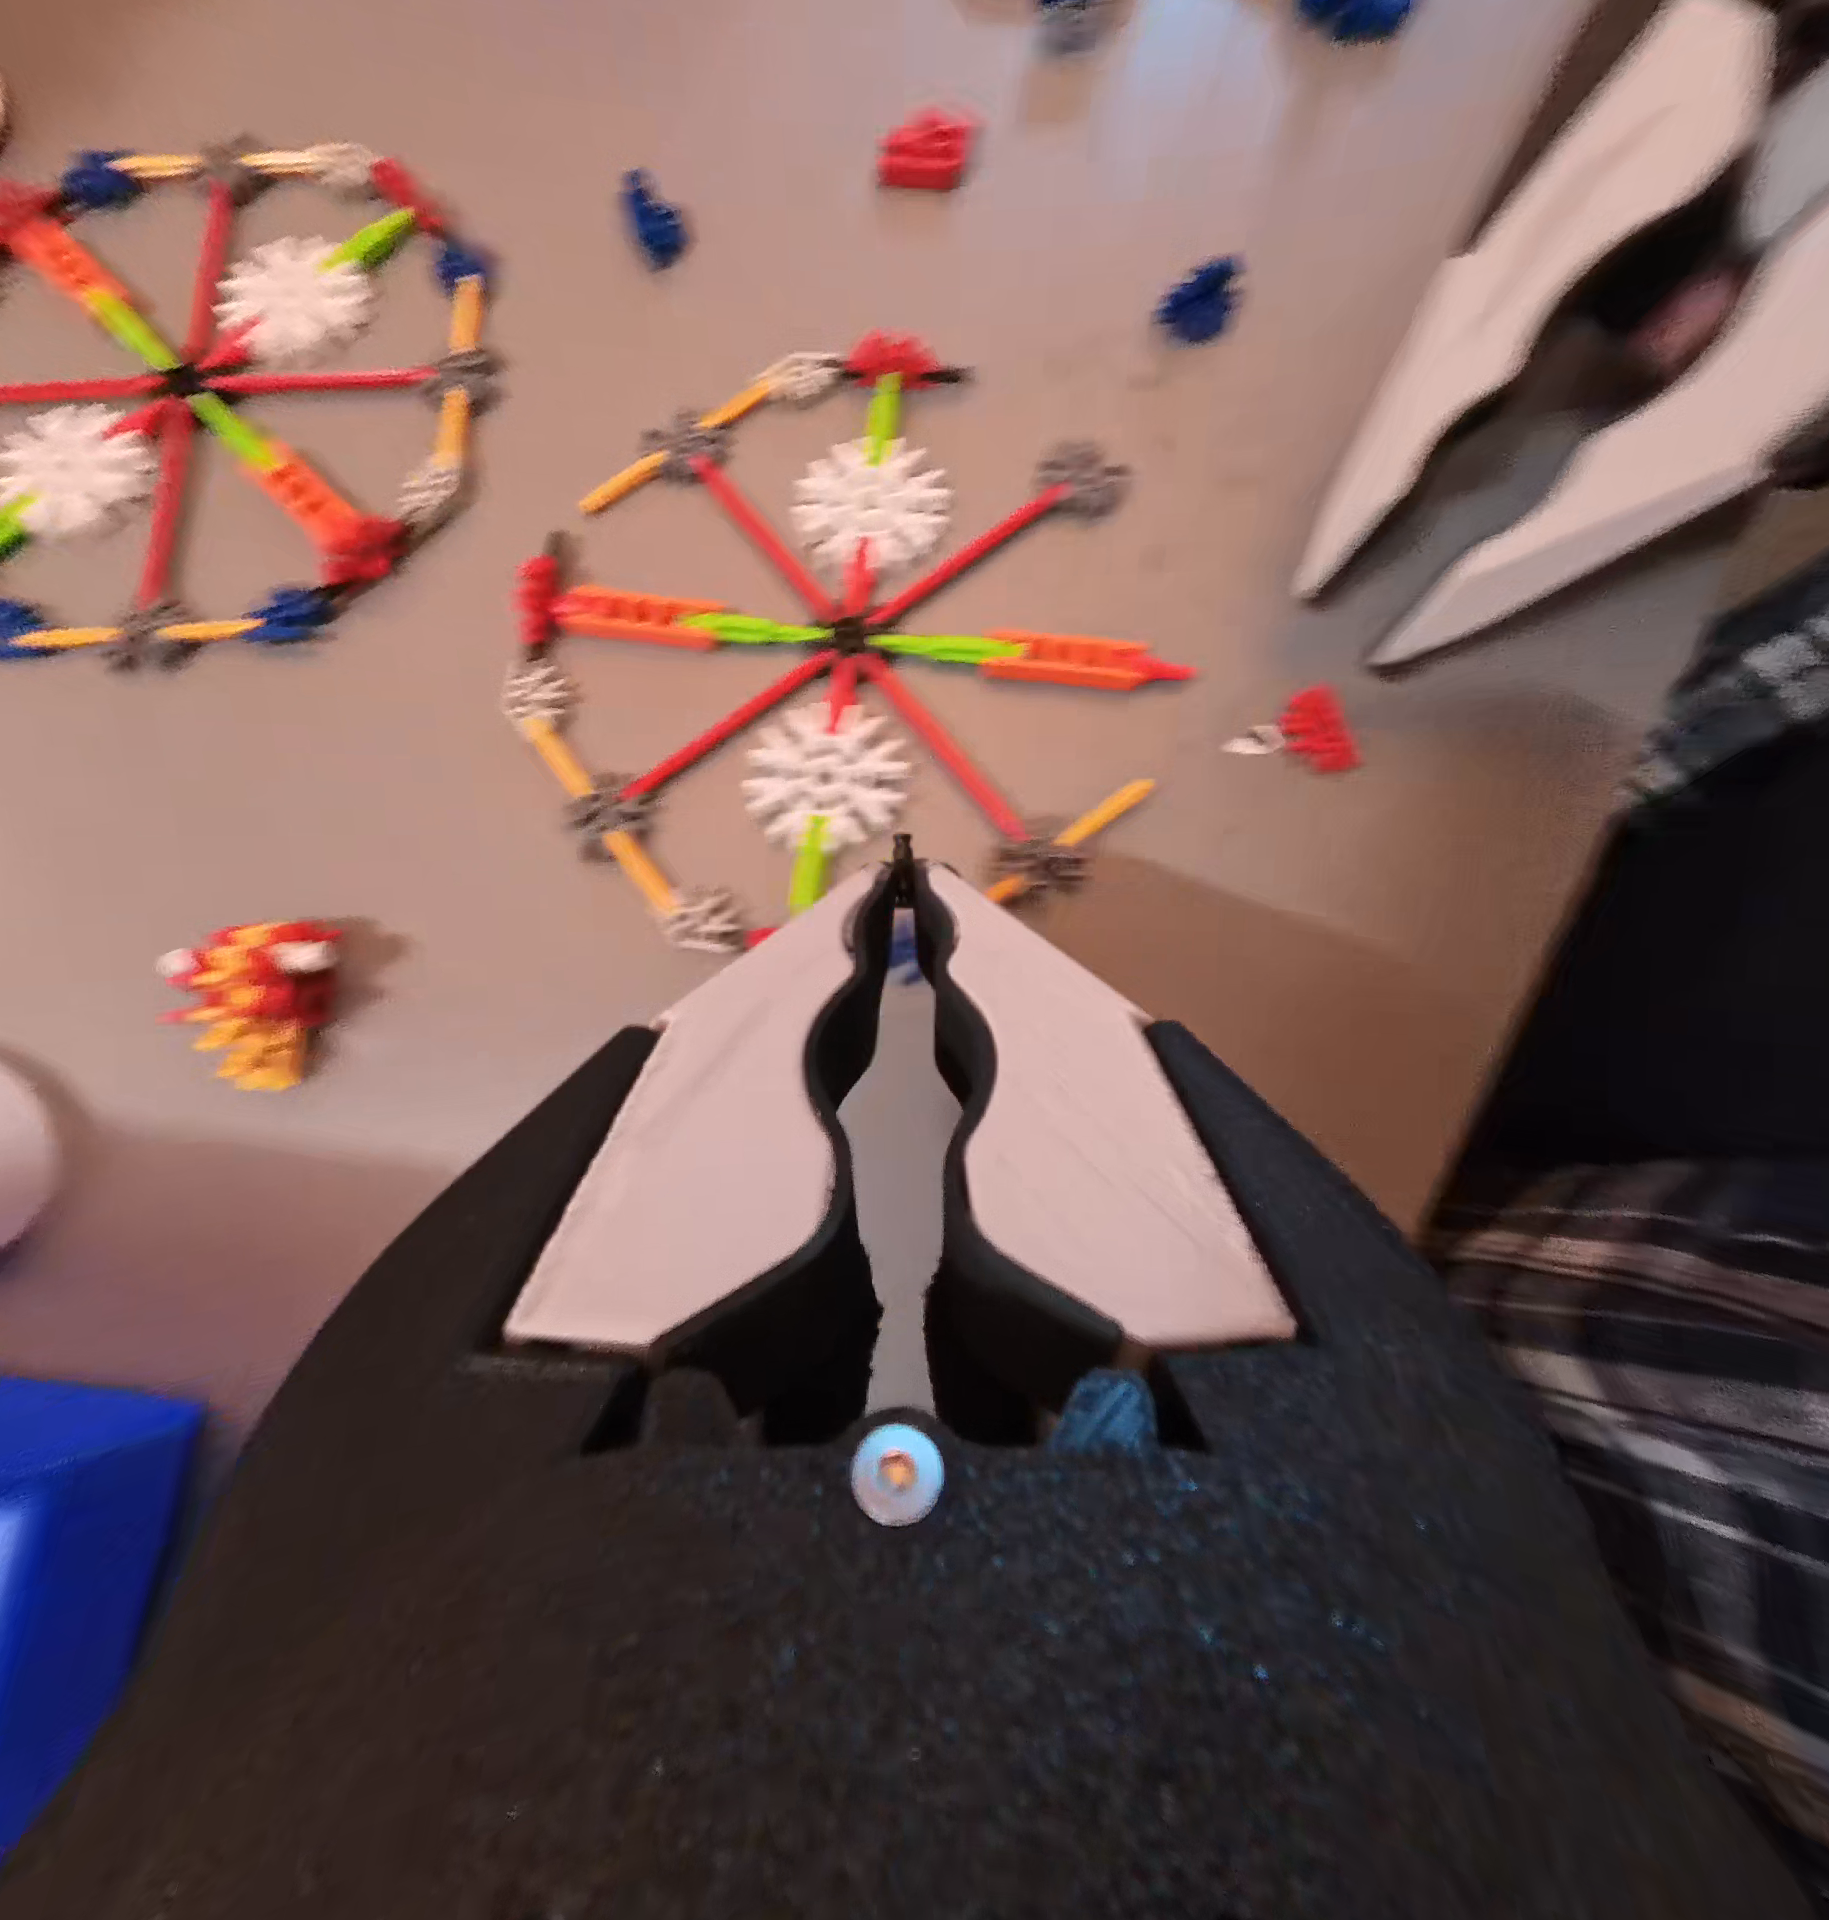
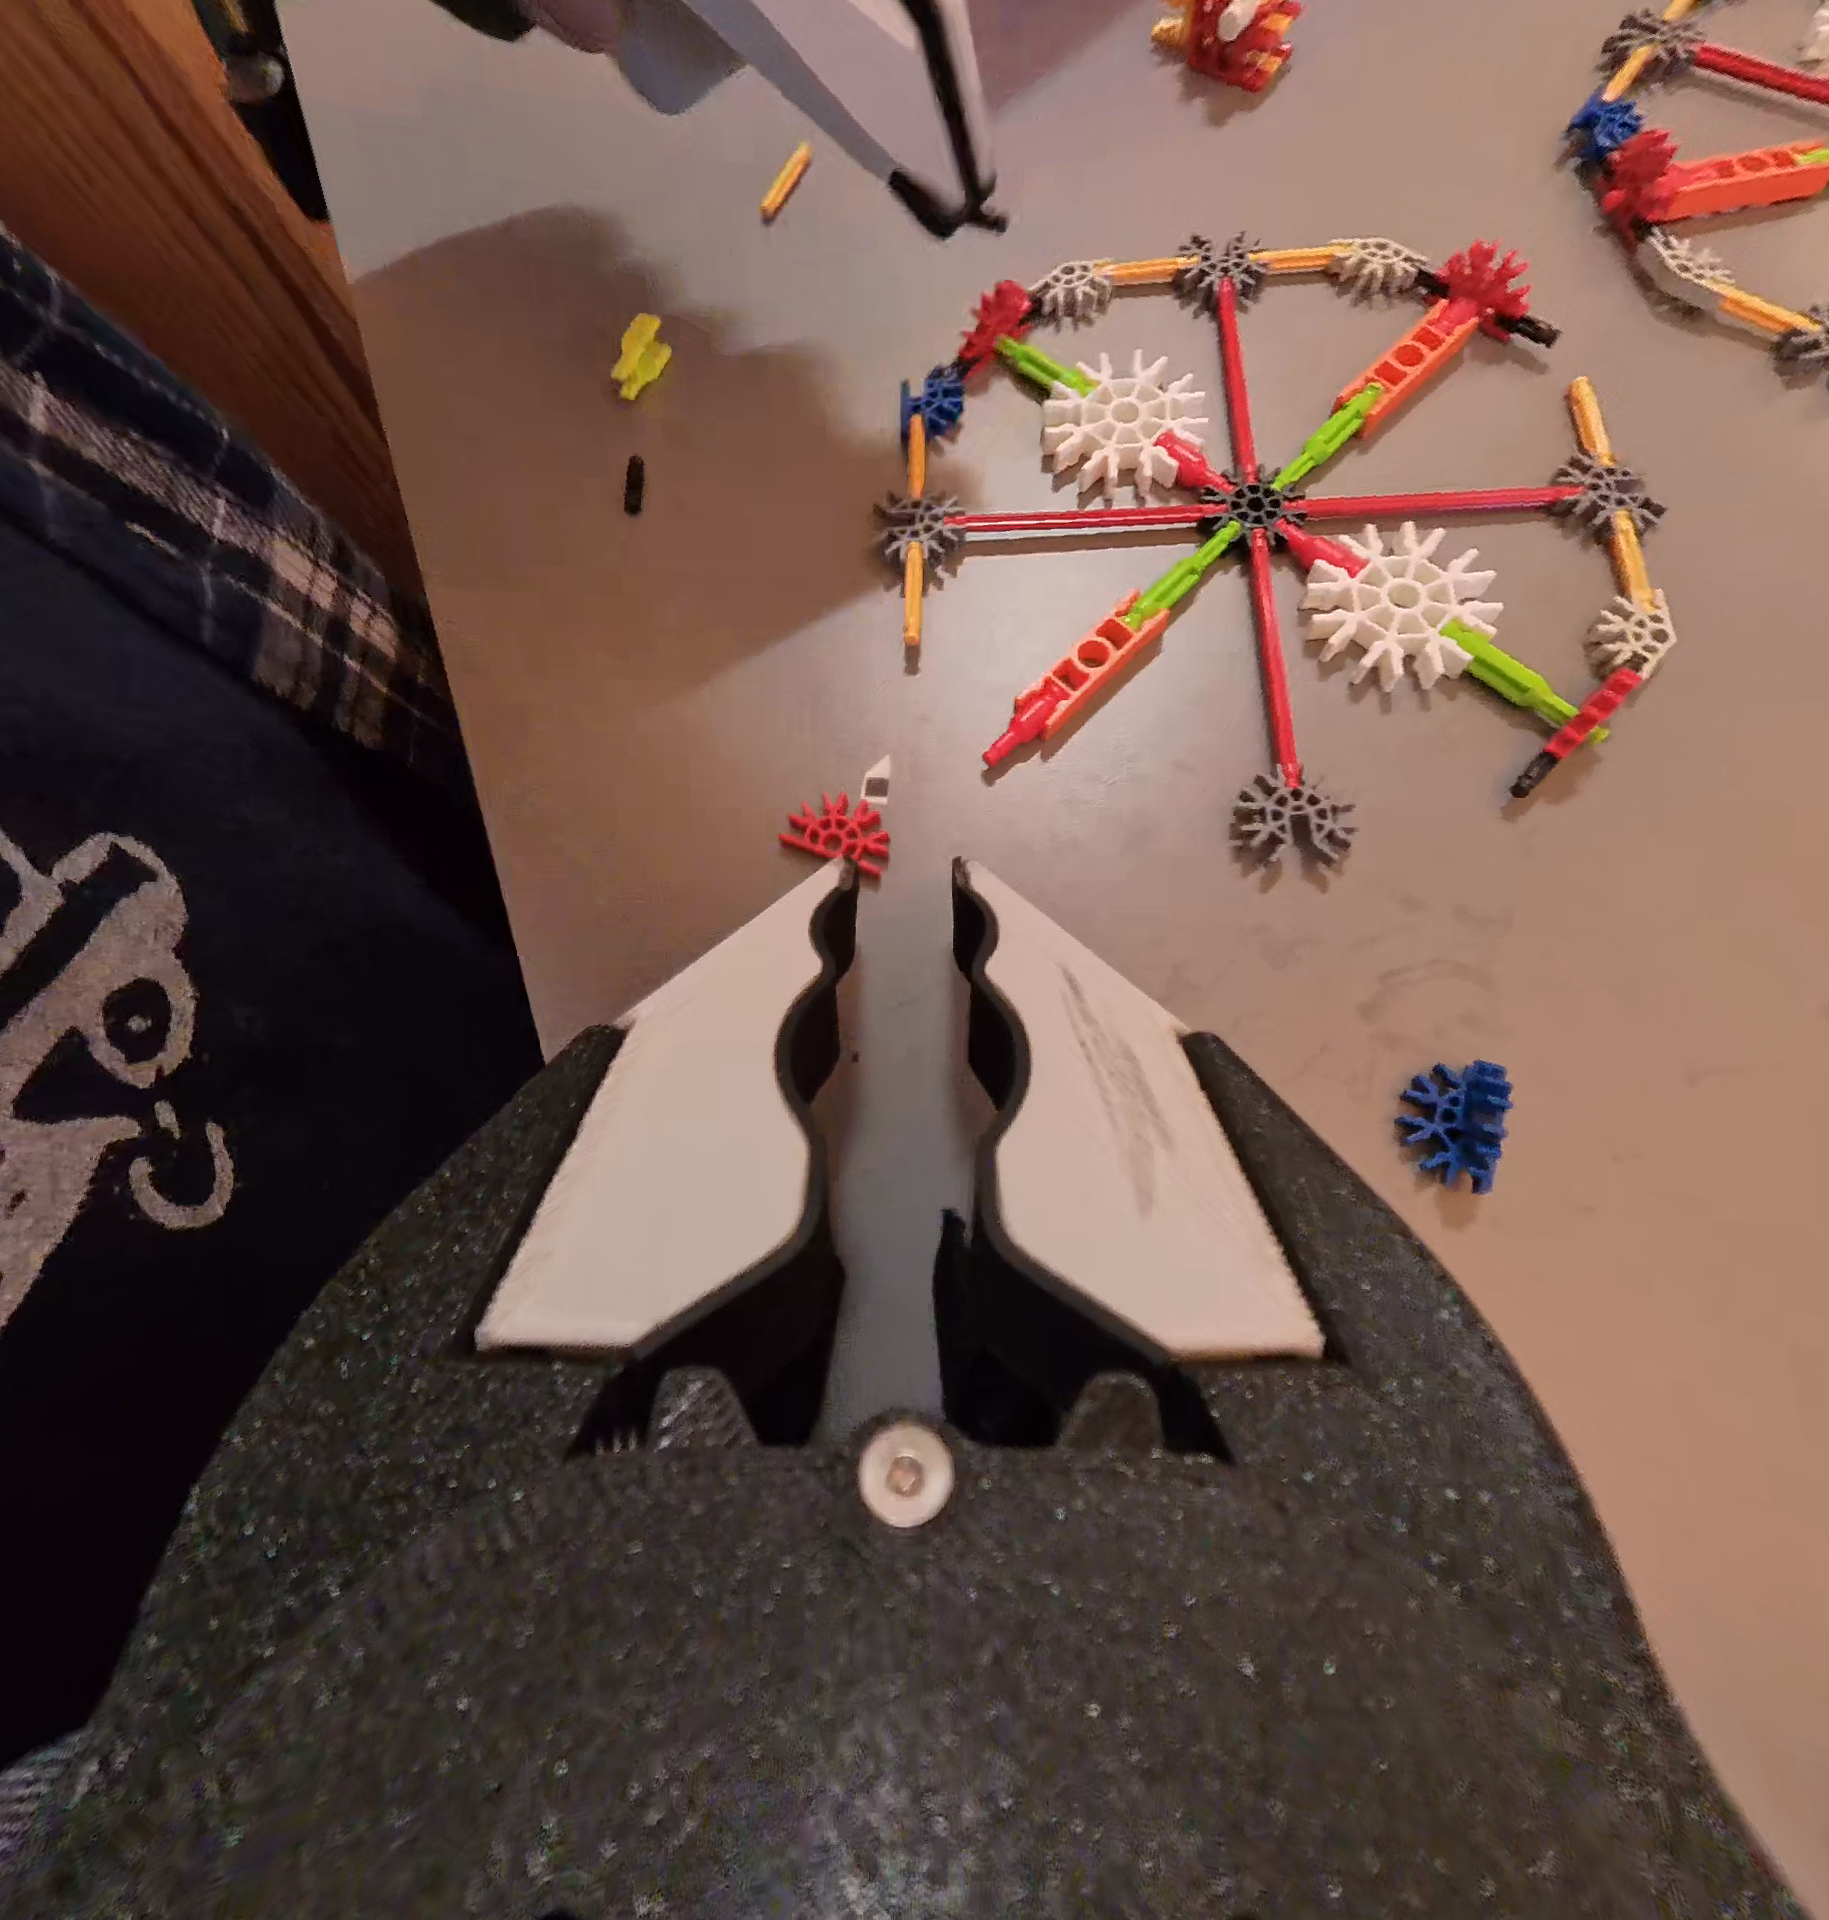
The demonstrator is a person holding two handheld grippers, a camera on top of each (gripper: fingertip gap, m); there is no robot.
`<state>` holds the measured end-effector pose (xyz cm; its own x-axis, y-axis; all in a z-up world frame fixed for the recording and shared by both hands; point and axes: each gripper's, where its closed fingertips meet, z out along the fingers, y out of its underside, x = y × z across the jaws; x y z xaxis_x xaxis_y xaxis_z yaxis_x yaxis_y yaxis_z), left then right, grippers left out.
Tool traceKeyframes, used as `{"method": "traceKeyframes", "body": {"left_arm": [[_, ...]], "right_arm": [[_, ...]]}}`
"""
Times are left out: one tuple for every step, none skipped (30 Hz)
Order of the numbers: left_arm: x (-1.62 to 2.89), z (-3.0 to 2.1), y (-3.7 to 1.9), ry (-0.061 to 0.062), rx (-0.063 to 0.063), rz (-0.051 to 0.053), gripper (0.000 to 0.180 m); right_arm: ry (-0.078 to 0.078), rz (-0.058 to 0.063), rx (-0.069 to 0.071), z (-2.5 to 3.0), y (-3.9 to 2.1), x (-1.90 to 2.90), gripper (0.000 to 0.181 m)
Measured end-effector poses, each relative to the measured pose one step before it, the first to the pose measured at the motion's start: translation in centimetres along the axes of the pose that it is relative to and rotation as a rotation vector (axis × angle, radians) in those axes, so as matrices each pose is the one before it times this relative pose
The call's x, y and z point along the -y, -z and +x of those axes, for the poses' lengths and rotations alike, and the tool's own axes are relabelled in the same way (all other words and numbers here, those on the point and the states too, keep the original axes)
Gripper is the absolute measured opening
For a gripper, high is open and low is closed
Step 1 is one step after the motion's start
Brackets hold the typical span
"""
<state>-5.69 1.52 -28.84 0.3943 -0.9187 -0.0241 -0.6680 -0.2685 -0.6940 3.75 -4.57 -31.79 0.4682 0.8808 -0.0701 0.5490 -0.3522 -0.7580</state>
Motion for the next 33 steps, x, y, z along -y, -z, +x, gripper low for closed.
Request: {"method": "traceKeyframes", "body": {"left_arm": [[0.24,1.528,-0.042,-0.0105,-0.0303,0.0011,0.001],[0.31,1.471,-0.167,-0.0069,-0.0279,0.0046,0.001],[0.32,1.462,-0.283,-0.0008,-0.0306,0.0067,0.001],[0.245,1.4,-0.424,0.0008,-0.0309,0.0024,0.001],[0.065,1.062,-0.483,-0.0064,-0.0163,-0.0049,0.001],[-0.091,0.81,-0.512,-0.0098,-0.0101,-0.0097,0.001],[-0.142,0.588,-0.488,-0.0057,-0.0072,-0.0083,0.001],[-0.14,0.35,-0.432,0.0047,-0.0025,-0.0027,0.001],[-0.089,0.296,-0.347,0.0132,-0.0075,0.0006,0.001],[-0.092,0.2,-0.26,0.0111,-0.005,0.0005,0.001],[-0.149,-0.023,-0.176,0.0035,0.0071,-0.0033,0.001],[-0.181,-0.116,-0.117,-0.0017,0.0108,-0.0056,0.001],[-0.156,-0.073,-0.071,-0.0003,0.0057,-0.004,0.001],[-0.096,-0.108,-0.046,0.0047,0.0074,-0.0004,0.001],[-0.092,-0.14,-0.054,0.0081,0.0081,0.0005,0.001],[-0.08,0.021,-0.086,0.0054,-0.0016,0.0,0.001],[-0.02,0.046,-0.095,-0.002,0.0,0.0027,0.001],[-0.069,-0.025,-0.107,-0.0047,0.0047,-0.0023,0.001],[-0.127,-0.014,-0.122,-0.008,0.0031,-0.0071,0.001],[-0.018,-0.108,-0.056,-0.0137,0.0102,-0.0018,0.001],[0.069,-0.113,0.002,-0.0196,0.0099,0.0004,0.001],[-0.009,-0.031,-0.016,-0.019,0.0009,-0.0064,0.001],[0.006,-0.055,-0.024,-0.0203,-0.0002,-0.006,0.001],[0.005,-0.081,-0.03,-0.0268,0.0025,-0.0055,0.001],[0.057,0.057,-0.039,-0.0306,-0.0043,-0.0022,0.001],[-0.012,-0.007,-0.072,-0.0214,-0.0018,-0.0073,0.001],[-0.136,-0.137,-0.117,-0.0123,0.0054,-0.0137,0.001],[-0.11,-0.062,-0.113,-0.0149,-0.0008,-0.0085,0.001],[-0.008,0.07,-0.077,-0.0122,-0.0083,-0.0021,0.001],[0.022,0.055,-0.059,-0.006,-0.0074,-0.0006,0.001],[0.025,0.054,-0.085,-0.0063,-0.0058,-0.0004,0.001],[-0.057,0.11,-0.083,-0.01,-0.0064,-0.0052,0.001],[0.099,0.07,-0.029,-0.0109,-0.0014,0.0029,0.001]], "right_arm": [[0.0143,-0.0053,0.0021,-0.059,-0.081,-0.024,0.017],[0.0077,-0.0039,0.0065,-0.09,-0.092,0.004,0.017],[0.007,-0.001,0.0041,-0.048,-0.078,0.044,0.016],[0.0101,0.0,0.0043,-0.07,-0.067,0.066,0.016],[0.0173,-0.0021,0.008,-0.167,-0.095,0.054,0.016],[0.0219,-0.0061,0.002,-0.112,-0.141,0.023,0.016],[0.0214,-0.0109,-0.0026,-0.061,-0.184,-0.036,0.016],[0.0219,-0.0138,-0.0008,-0.113,-0.226,-0.064,0.016],[0.0219,-0.0138,-0.0059,-0.083,-0.24,-0.065,0.016],[0.0177,-0.0101,-0.0103,-0.013,-0.206,-0.001,0.016],[0.0107,-0.0025,-0.0054,-0.072,-0.158,0.123,0.014],[0.0027,-0.0001,-0.0063,-0.042,-0.129,0.137,0.014],[-0.0015,-0.0024,-0.0076,-0.023,-0.134,0.083,0.013],[-0.0005,0.0002,-0.0057,-0.064,-0.116,0.115,0.012],[0.0045,0.0006,-0.0025,-0.142,-0.102,0.111,0.01],[0.0035,0.0003,-0.0047,-0.056,-0.044,0.062,0.01],[-0.0064,0.0,-0.0012,0.013,-0.007,0.002,0.01],[-0.0121,0.0002,0.0038,0.013,0.008,-0.022,0.011],[-0.0071,0.0005,0.0037,0.018,0.01,-0.017,0.011],[-0.0009,0.0002,0.0028,-0.019,0.005,-0.006,0.011],[0.0017,-0.0005,0.0027,-0.031,-0.01,-0.007,0.011],[0.0018,0.0003,0.0025,-0.044,-0.003,0.007,0.011],[0.0008,0.0001,0.0023,-0.021,-0.01,0.011,0.011],[0.0002,0.0,0.0012,-0.007,-0.003,0.003,0.011],[-0.0006,0.0002,0.0009,0.019,0.002,-0.004,0.011],[-0.0021,0.0002,0.0003,0.025,-0.008,-0.008,0.011],[-0.0023,0.0002,-0.0003,0.029,-0.007,0.005,0.011],[-0.0004,0.0002,-0.0004,0.003,-0.001,0.002,0.011],[0.0008,0.0001,-0.001,-0.003,-0.001,0.003,0.011],[0.0007,0.0003,-0.0015,0.011,0.011,-0.007,0.011],[0.0001,0.0004,-0.0015,0.015,0.0,-0.01,0.011],[-0.0006,0.0003,-0.001,0.01,-0.002,0.004,0.011],[-0.0007,-0.0001,-0.0001,0.016,-0.006,0.004,0.012]]}}
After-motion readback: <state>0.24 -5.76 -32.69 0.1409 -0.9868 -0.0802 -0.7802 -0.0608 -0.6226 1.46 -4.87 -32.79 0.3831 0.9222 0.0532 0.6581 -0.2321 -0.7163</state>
